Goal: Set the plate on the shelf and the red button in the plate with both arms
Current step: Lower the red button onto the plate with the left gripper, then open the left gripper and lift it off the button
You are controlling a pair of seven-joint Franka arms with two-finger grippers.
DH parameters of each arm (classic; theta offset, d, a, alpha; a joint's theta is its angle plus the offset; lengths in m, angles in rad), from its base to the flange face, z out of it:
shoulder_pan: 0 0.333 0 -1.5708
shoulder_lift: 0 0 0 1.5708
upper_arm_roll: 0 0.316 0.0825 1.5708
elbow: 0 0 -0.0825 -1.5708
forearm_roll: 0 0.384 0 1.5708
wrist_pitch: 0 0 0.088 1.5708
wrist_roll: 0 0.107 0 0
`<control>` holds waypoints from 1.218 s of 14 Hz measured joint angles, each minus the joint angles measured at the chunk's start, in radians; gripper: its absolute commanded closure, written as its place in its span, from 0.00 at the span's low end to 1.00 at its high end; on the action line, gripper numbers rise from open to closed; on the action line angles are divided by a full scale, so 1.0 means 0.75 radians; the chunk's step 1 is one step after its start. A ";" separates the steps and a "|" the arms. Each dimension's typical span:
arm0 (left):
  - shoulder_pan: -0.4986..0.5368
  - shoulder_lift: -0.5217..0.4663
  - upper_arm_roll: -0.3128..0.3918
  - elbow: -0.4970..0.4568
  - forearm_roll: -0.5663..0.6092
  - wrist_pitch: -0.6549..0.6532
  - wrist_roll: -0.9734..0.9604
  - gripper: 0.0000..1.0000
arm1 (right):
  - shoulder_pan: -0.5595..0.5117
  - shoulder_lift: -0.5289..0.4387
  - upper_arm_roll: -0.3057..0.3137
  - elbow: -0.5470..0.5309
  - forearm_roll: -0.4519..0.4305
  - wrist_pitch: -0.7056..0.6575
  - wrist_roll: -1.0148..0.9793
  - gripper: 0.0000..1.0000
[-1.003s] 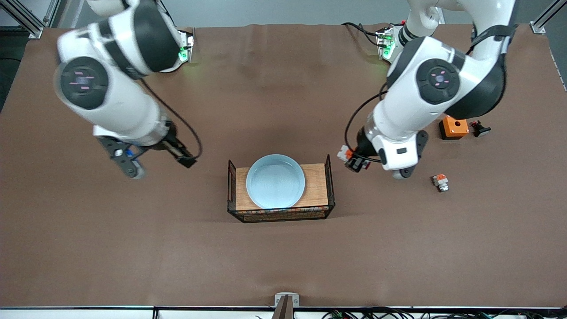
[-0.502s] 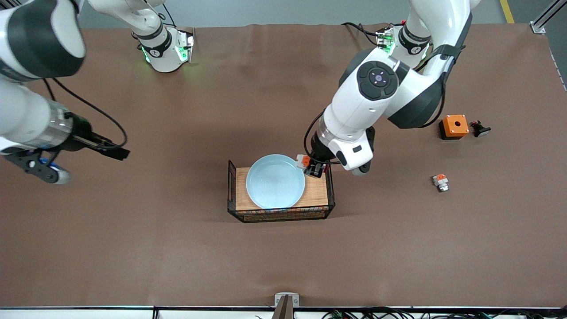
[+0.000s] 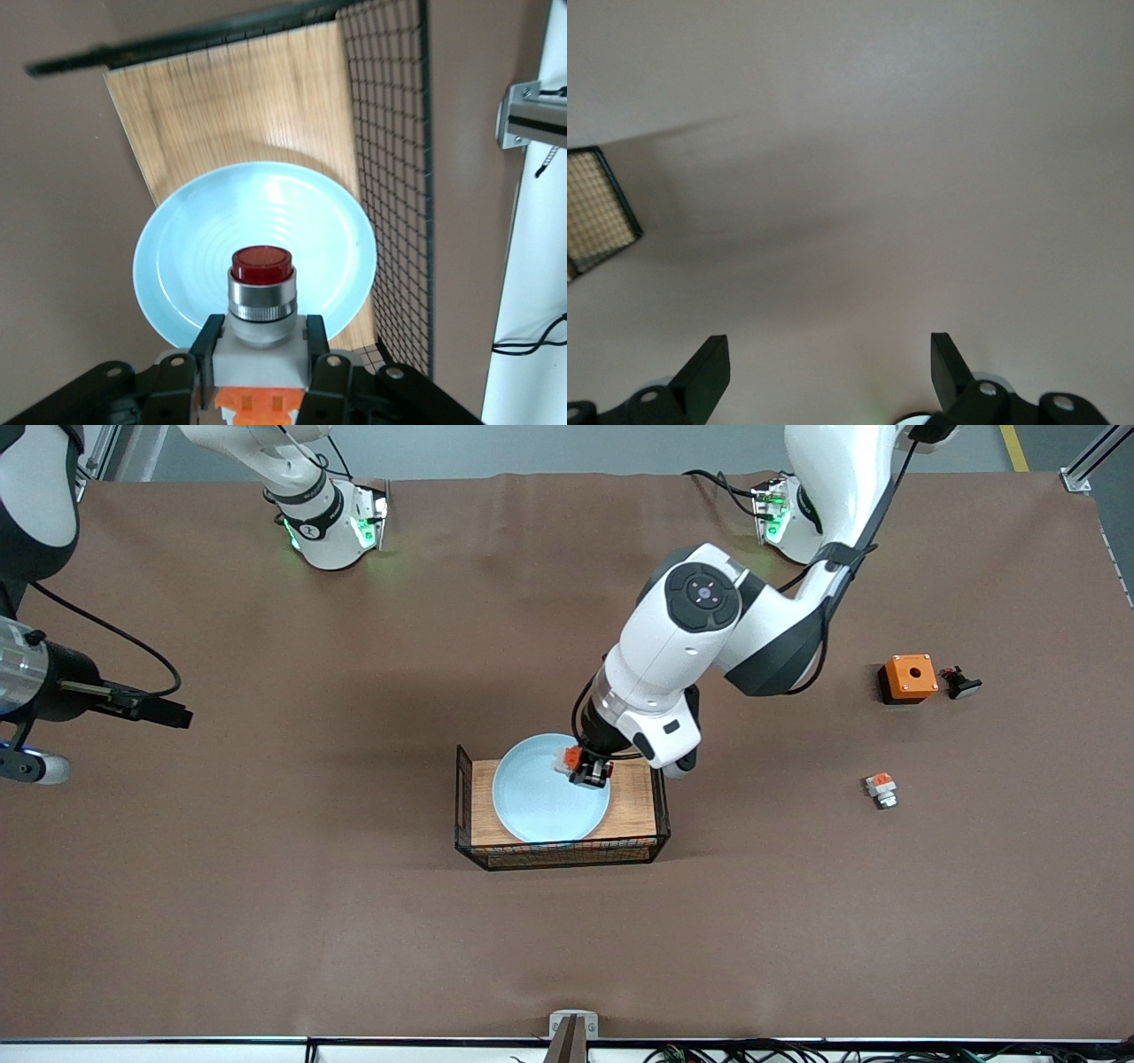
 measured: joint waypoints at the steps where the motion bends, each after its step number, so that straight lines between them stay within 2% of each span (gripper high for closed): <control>1: -0.008 0.020 0.002 0.000 0.000 0.031 -0.008 0.66 | -0.010 0.000 0.000 -0.004 -0.015 0.002 -0.054 0.00; 6: -0.040 0.104 0.035 0.001 0.000 0.187 -0.010 0.66 | -0.079 0.000 0.000 -0.008 -0.031 0.009 -0.280 0.00; 15: -0.088 0.198 0.061 0.002 0.000 0.241 -0.016 0.62 | -0.084 0.000 0.006 -0.015 -0.043 0.017 -0.288 0.00; 16: -0.091 0.206 0.061 0.002 0.000 0.244 -0.016 0.57 | -0.081 0.000 0.011 -0.016 -0.035 0.017 -0.268 0.00; 17: -0.092 0.211 0.062 0.002 0.000 0.249 -0.016 0.43 | -0.071 0.000 0.017 -0.016 -0.035 0.017 -0.242 0.00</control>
